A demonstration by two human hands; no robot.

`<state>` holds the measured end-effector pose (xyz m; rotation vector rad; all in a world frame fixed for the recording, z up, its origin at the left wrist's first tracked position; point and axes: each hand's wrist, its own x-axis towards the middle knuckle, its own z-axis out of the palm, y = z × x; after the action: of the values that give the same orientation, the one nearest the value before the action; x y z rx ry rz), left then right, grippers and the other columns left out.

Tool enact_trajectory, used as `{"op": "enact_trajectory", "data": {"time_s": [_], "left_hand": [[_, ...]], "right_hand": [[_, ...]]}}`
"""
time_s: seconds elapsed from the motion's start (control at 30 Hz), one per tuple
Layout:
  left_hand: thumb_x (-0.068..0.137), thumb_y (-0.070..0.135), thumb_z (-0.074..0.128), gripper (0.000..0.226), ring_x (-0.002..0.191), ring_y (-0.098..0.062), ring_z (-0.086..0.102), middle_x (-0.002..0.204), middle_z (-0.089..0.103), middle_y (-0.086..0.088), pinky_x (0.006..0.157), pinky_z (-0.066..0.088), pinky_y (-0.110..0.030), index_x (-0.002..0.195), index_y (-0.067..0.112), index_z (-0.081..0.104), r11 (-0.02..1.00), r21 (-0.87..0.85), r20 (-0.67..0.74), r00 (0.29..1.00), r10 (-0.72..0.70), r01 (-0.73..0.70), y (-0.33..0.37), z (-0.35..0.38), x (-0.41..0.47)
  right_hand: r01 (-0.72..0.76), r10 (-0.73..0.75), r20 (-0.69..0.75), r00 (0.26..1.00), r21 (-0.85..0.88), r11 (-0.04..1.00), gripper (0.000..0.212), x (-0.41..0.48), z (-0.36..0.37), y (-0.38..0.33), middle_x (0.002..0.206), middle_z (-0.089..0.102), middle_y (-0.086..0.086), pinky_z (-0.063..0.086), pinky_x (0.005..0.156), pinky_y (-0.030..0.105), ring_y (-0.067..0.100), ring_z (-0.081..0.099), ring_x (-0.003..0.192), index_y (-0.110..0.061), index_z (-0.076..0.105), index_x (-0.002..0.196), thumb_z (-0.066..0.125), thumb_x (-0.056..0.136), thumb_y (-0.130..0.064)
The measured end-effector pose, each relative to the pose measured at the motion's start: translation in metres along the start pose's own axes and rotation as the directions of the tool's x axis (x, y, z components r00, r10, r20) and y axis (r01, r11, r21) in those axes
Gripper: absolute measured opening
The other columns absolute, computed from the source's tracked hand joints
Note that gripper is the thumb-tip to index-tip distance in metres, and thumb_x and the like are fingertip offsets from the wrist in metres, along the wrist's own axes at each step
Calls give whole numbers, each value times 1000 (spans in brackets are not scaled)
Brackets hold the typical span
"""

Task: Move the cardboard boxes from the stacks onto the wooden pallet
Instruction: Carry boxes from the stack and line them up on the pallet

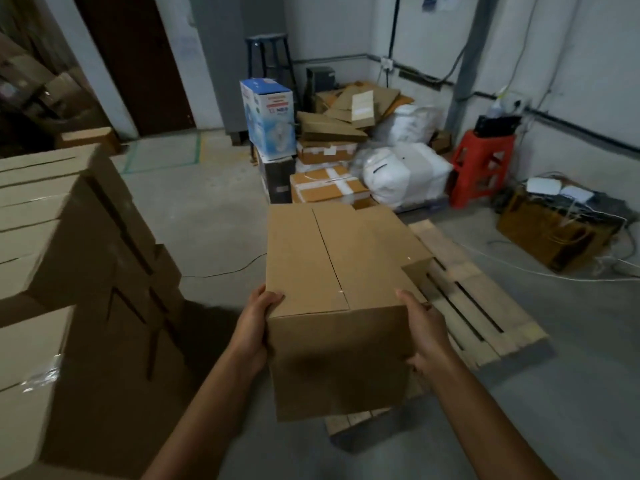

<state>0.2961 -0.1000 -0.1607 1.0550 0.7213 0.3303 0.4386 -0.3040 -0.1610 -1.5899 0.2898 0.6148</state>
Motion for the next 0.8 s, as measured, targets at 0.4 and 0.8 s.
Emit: {"op": "enact_trajectory", "data": {"time_s": [0.4,0.8], "left_hand": [[77,28,69,64,116,-36,61,130,62,-18,84,52,-43,137,11,53,996,62,165,984,-71,61,-96,274,35],[96,28,60,22,111,-27,63,112,72,-5,106,44,-43,110,15,71,975,69,101,971,-218,211,-147,467,163]], "right_hand": [[50,-43,-234,971,22,999,77,96,-271,-52,148,49,9,43,106,62,36,47,132,-13,42,149,66,89,-54],[-6,5,-239,971,-4,1000,77,281,-391,-130,155,42,8,41,106,62,39,44,136,-18,40,152,66,91,-55]]}}
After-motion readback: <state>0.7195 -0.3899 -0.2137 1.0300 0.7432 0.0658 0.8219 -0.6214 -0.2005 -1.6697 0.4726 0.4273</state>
